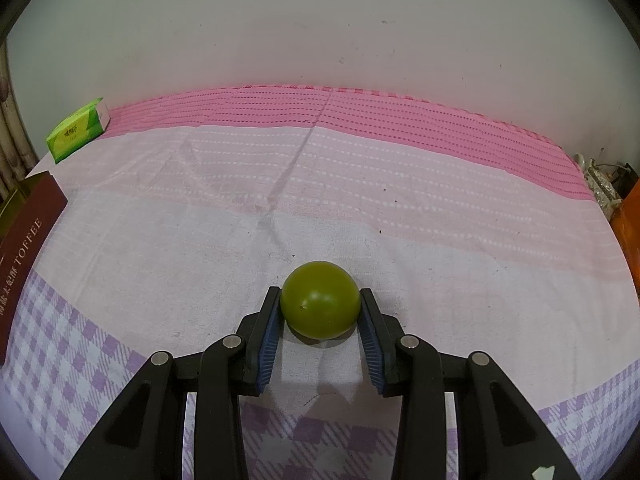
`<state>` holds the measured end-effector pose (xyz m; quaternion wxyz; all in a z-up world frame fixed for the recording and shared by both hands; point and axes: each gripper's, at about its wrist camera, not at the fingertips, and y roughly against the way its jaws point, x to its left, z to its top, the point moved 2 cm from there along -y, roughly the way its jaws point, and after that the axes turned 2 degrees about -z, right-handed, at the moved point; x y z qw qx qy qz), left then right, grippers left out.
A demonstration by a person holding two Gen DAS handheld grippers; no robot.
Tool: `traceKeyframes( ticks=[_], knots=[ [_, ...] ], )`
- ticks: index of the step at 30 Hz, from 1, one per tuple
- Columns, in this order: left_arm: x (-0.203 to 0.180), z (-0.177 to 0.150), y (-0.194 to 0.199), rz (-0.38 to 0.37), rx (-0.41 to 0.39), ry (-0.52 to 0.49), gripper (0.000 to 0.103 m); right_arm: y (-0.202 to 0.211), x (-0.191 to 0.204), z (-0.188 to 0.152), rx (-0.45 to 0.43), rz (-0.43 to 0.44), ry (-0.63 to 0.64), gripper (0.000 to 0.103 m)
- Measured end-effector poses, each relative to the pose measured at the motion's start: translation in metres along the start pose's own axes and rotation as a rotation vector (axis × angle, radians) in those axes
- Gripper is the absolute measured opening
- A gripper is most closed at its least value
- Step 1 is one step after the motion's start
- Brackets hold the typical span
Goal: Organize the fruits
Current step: 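Carry the small orange into the gold tray and release it with the left gripper, then carry the green lime into the gold tray and open the right gripper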
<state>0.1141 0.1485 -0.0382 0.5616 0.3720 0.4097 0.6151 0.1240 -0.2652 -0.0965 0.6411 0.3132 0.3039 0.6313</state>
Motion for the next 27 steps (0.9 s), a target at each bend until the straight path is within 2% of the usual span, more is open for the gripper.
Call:
traceKeyframes(
  ticks=[9,13,16,24,27],
  knots=[
    [-0.001,0.0,0.0,0.005,0.002,-0.013,0.038,0.0,0.0,0.0,0.0,0.002,-0.001,0.036],
    [0.0,-0.002,0.004,0.011,0.002,-0.008,0.042,0.0,-0.002,0.0,0.002,0.011,-0.009,0.036],
    [0.0,-0.004,0.013,0.01,-0.019,-0.019,0.049,0.0,-0.002,0.0,0.002,0.012,-0.009,0.036],
    [0.011,-0.01,0.046,-0.004,-0.096,-0.003,0.05,0.0,-0.004,0.0,0.001,0.021,-0.02,0.034],
    [0.018,-0.014,0.059,0.008,-0.13,0.012,0.06,0.001,-0.005,0.0,0.005,0.024,-0.033,0.033]
  ],
)
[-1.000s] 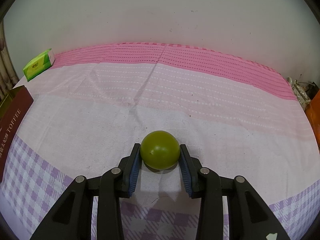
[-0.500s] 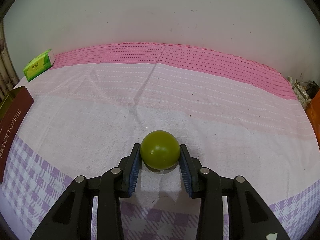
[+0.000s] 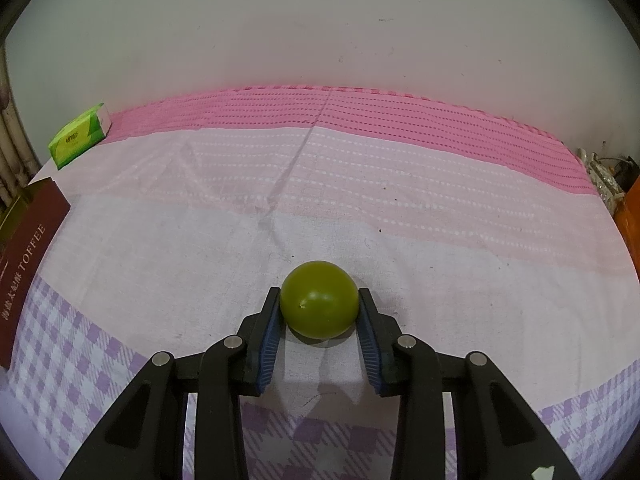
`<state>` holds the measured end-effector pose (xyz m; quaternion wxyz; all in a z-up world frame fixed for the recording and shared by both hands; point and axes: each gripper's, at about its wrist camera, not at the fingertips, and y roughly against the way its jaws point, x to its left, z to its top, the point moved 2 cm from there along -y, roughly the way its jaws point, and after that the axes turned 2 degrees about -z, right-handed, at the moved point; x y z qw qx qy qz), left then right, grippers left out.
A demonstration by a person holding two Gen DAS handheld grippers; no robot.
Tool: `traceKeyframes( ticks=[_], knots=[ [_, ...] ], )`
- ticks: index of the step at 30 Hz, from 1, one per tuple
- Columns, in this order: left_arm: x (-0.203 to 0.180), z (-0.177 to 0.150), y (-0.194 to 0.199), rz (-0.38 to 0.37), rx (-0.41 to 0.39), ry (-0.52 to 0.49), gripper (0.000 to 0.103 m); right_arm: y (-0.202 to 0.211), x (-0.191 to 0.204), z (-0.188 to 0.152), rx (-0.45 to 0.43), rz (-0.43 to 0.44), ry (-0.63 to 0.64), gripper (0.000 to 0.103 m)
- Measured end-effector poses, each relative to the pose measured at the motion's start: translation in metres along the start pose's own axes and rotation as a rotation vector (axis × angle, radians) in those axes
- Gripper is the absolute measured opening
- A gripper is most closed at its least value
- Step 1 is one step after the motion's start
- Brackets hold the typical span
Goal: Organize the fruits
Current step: 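Carry the green lime into the gold tray and open the right gripper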
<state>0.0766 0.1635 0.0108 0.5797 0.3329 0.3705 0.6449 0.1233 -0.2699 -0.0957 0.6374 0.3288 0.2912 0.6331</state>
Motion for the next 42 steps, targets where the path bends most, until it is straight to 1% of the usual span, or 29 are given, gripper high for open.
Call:
traceKeyframes(
  ticks=[3,6,8,10,15,18,19,22,24,27,32,35,38,42],
  knots=[
    [0.008,-0.005,0.015,0.028,-0.036,0.002,0.062,0.007,0.002,0.002,-0.001,0.011,-0.018,0.033],
    [0.015,-0.01,0.024,0.061,-0.064,0.007,0.064,0.022,0.014,0.008,-0.021,0.042,-0.01,0.033],
    [0.022,-0.014,0.029,0.062,-0.076,0.029,0.071,0.035,0.029,0.015,-0.039,0.086,0.0,0.033],
    [0.028,-0.018,0.031,0.064,-0.081,0.057,0.075,0.048,0.05,0.023,-0.055,0.137,0.023,0.033],
    [0.041,-0.026,0.037,0.085,-0.087,0.094,0.075,0.08,0.128,0.034,-0.088,0.295,0.128,0.033],
    [0.048,-0.03,0.04,0.105,-0.089,0.116,0.076,0.093,0.181,0.033,-0.086,0.388,0.211,0.033],
    [0.049,-0.031,0.041,0.108,-0.088,0.121,0.078,0.096,0.2,0.032,-0.081,0.418,0.244,0.033],
    [0.054,-0.037,0.044,0.123,-0.093,0.132,0.083,0.099,0.241,0.026,-0.063,0.478,0.305,0.033],
    [0.055,-0.039,0.047,0.133,-0.095,0.13,0.083,0.098,0.265,0.023,-0.045,0.502,0.346,0.033],
    [0.056,-0.04,0.05,0.141,-0.1,0.132,0.085,0.092,0.296,0.014,-0.021,0.522,0.401,0.033],
    [0.058,-0.04,0.047,0.145,-0.087,0.136,0.085,0.077,0.335,0.004,0.019,0.523,0.465,0.033],
    [0.058,-0.041,0.045,0.144,-0.081,0.14,0.085,0.07,0.347,0.0,0.03,0.508,0.493,0.033],
    [0.058,-0.042,0.041,0.133,-0.062,0.142,0.085,0.063,0.351,-0.001,0.042,0.494,0.5,0.033],
    [0.059,-0.043,0.036,0.132,-0.045,0.146,0.085,0.06,0.355,-0.002,0.032,0.464,0.514,0.034]
  ],
)
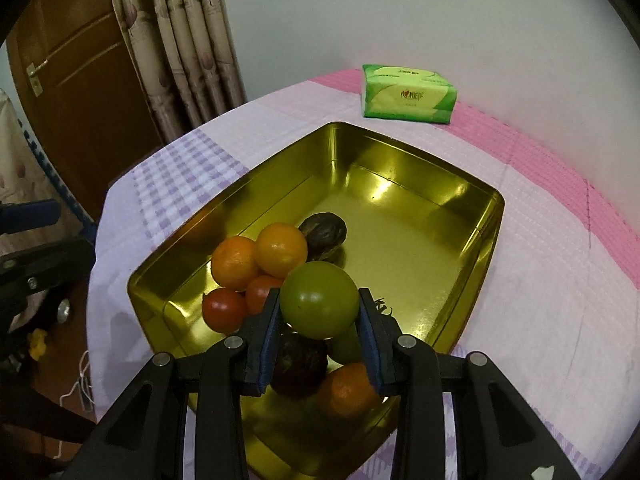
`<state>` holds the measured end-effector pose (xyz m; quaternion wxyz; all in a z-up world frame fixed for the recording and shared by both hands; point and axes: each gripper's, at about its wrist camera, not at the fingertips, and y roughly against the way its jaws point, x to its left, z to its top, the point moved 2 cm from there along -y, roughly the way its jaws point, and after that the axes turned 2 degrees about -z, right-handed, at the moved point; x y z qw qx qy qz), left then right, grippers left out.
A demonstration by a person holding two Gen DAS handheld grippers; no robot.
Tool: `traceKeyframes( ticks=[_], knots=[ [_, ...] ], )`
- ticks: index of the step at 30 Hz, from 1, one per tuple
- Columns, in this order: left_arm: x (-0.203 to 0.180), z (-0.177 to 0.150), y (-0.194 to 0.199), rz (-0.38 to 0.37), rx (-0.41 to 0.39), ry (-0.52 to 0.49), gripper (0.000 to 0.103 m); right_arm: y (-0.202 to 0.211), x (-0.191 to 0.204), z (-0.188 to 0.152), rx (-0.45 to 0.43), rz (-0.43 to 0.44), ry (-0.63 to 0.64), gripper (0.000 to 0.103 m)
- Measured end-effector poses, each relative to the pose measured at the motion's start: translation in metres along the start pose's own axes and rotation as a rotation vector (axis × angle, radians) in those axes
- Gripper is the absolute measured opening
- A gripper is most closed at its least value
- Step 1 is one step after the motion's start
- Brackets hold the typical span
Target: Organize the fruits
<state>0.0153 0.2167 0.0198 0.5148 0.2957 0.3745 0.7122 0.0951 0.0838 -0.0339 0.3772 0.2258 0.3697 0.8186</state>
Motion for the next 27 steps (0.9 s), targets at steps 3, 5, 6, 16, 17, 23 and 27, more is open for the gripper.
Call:
traceKeyframes(
  ticks=[3,5,6,16,17,23,27],
  knots=[
    [0.0,0.0,-0.002,-0.001,0.01,0.001,0.085,-0.001,0.001,-0.001,0.002,-0.018,0.0,0.036],
    [-0.001,-0.001,-0.003,-0.001,0.011,-0.003,0.085,-0.001,0.002,0.0,0.001,-0.031,-0.003,0.036],
    [-0.002,-0.002,-0.003,0.001,0.012,-0.005,0.085,-0.002,0.002,-0.001,0.0,-0.028,-0.006,0.036],
    [-0.005,-0.003,-0.005,0.002,0.016,-0.018,0.085,0.014,0.0,-0.004,-0.007,-0.047,-0.056,0.055],
    [-0.005,-0.003,-0.005,-0.001,0.016,-0.015,0.085,0.019,-0.001,-0.005,-0.014,-0.051,-0.07,0.063],
    [-0.006,-0.006,-0.004,0.002,0.021,-0.017,0.085,0.056,-0.006,-0.01,-0.061,-0.086,-0.14,0.093],
    [-0.008,-0.006,-0.004,0.012,0.014,-0.029,0.085,0.069,-0.009,-0.016,-0.057,-0.13,-0.182,0.099]
  ],
)
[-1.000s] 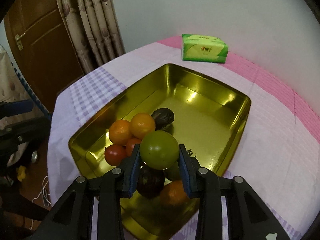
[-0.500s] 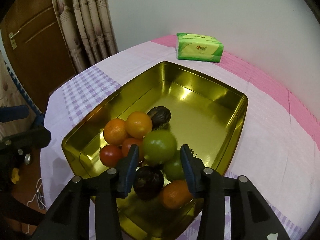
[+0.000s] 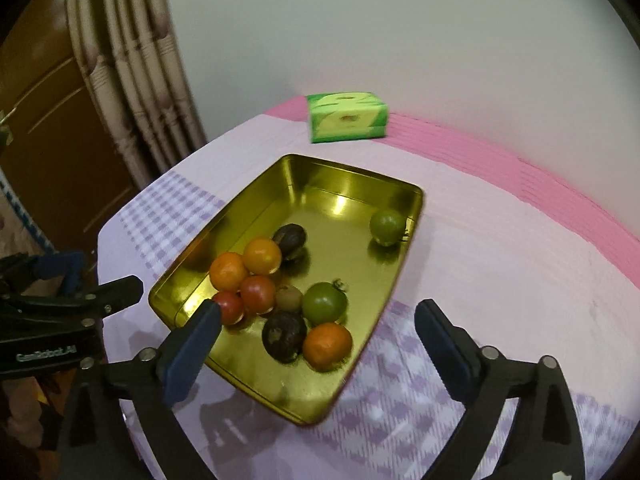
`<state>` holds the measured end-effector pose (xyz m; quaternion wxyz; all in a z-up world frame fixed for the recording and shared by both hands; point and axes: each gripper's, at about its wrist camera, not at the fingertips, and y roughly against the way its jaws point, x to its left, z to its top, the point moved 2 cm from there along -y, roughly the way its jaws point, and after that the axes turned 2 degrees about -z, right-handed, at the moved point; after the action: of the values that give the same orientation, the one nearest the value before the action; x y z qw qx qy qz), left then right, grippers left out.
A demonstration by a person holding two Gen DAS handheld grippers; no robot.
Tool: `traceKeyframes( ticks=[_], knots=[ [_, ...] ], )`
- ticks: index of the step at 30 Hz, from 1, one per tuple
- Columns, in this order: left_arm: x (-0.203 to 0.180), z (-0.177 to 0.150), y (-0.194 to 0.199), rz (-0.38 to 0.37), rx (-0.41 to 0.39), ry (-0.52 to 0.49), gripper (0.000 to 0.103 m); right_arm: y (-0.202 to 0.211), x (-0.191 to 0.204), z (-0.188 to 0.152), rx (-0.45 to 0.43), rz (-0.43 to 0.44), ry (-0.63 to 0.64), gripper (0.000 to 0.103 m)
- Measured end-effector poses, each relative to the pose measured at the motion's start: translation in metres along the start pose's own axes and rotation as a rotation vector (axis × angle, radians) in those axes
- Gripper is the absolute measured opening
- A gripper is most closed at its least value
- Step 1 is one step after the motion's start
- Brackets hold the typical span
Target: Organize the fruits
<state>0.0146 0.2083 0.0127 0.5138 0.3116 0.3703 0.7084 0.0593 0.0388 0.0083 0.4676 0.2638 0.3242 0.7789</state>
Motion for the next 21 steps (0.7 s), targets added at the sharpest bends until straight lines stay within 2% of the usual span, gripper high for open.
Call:
traceKeyframes(
  ticks=[9,21],
  knots=[
    [-0.008,-0.001,0.002,0.019,-0.012,-0.036,0.085,0.001,-0.004,-0.023,0.057,-0.016,-0.016,0.101],
    [-0.01,-0.002,0.001,0.018,-0.007,-0.041,0.085,-0.002,0.008,-0.028,0.083,-0.029,0.029,0.101]
  ],
)
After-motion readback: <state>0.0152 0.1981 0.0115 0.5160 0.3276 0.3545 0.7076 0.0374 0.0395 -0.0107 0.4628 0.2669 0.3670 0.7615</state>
